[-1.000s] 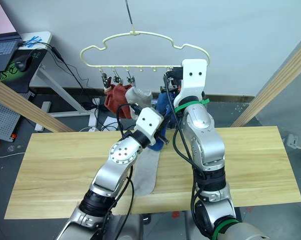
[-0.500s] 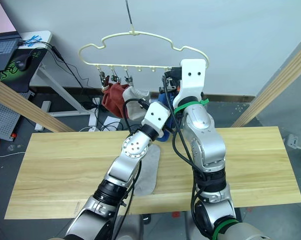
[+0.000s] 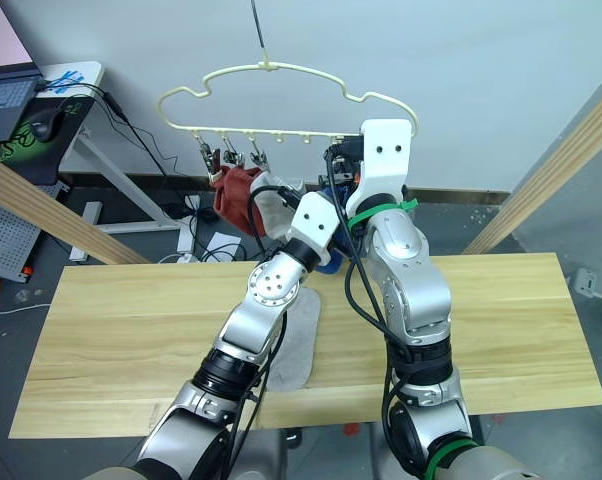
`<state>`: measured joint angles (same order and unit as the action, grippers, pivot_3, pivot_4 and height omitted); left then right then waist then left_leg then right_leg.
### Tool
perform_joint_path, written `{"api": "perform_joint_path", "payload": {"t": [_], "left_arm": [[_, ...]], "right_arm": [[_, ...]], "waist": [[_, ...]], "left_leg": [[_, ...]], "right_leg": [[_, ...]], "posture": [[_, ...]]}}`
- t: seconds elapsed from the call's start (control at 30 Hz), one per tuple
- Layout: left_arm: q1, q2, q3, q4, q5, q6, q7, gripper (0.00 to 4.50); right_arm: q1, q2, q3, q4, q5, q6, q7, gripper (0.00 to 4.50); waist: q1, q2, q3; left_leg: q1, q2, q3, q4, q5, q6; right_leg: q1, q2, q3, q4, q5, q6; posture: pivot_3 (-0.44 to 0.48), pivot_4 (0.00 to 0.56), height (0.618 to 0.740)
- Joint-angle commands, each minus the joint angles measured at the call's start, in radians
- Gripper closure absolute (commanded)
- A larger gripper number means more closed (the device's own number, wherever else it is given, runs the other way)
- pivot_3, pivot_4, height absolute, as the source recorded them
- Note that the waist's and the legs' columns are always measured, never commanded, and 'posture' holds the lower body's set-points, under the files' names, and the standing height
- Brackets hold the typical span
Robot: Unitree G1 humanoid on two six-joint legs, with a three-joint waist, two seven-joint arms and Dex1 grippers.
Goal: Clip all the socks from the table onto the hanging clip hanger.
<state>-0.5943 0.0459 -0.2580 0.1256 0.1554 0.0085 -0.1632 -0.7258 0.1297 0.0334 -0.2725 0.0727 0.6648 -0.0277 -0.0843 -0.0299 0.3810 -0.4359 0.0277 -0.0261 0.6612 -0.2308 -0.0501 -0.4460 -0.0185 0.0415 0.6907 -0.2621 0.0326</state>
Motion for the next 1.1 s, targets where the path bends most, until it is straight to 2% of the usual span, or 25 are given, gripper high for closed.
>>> {"api": "perform_joint_path", "payload": {"t": [0.03, 0.5, 0.7, 0.9, 0.97, 1.1], "left_arm": [[-0.02, -0.02, 0.002, -0.015, 0.006, -0.036, 0.01, 4.5], [-0.049, -0.041, 0.008, 0.015, 0.013, -0.052, 0.031, 4.5], [-0.051, -0.043, 0.009, 0.022, 0.015, -0.053, 0.032, 4.5], [-0.052, -0.044, 0.009, 0.027, 0.012, -0.046, 0.025, 4.5], [-0.048, -0.05, 0.014, 0.024, -0.007, -0.047, 0.015, 3.79], [-0.037, -0.053, 0.014, 0.013, -0.025, -0.042, -0.004, 2.71]], "right_arm": [[0.003, 0.015, 0.02, -0.06, 0.008, -0.008, -0.007, 4.38], [0.008, 0.031, 0.013, -0.064, 0.017, 0.006, -0.026, 4.38], [0.008, 0.036, 0.006, -0.066, 0.033, 0.011, -0.033, 2.22], [0.012, 0.039, -0.001, -0.083, 0.062, 0.023, -0.035, 2.22], [0.019, 0.04, -0.001, -0.099, 0.074, 0.031, -0.034, 2.18], [0.039, 0.035, 0.001, -0.136, 0.1, 0.056, -0.032, 2.18]], "waist": [[0.0, 0.0, 0.0], [0.0, 0.0, 0.0], [0.0, 0.0, 0.0], [0.0, 0.0, 0.0], [0.0, 0.0, 0.0], [0.0, 0.0, 0.0]], "left_leg": [[0.0, 0.0, 0.0, 0.0, 0.0, 0.0], [0.0, 0.0, 0.0, 0.0, 0.0, 0.0], [0.0, 0.0, 0.0, 0.0, 0.0, 0.0], [0.0, 0.0, 0.0, 0.0, 0.0, 0.0], [0.0, 0.0, 0.0, 0.0, 0.0, 0.0], [0.0, 0.0, 0.0, 0.0, 0.0, 0.0]], "right_leg": [[0.0, 0.0, 0.0, 0.0, 0.0, 0.0], [0.0, 0.0, 0.0, 0.0, 0.0, 0.0], [0.0, 0.0, 0.0, 0.0, 0.0, 0.0], [0.0, 0.0, 0.0, 0.0, 0.0, 0.0], [0.0, 0.0, 0.0, 0.0, 0.0, 0.0], [0.0, 0.0, 0.0, 0.0, 0.0, 0.0]], "posture": [[-0.122, 0.354, 0.74], [-0.12, 0.355, 0.74], [-0.12, 0.355, 0.74], [-0.117, 0.355, 0.74], [-0.117, 0.355, 0.74], [-0.122, 0.357, 0.74]]}}
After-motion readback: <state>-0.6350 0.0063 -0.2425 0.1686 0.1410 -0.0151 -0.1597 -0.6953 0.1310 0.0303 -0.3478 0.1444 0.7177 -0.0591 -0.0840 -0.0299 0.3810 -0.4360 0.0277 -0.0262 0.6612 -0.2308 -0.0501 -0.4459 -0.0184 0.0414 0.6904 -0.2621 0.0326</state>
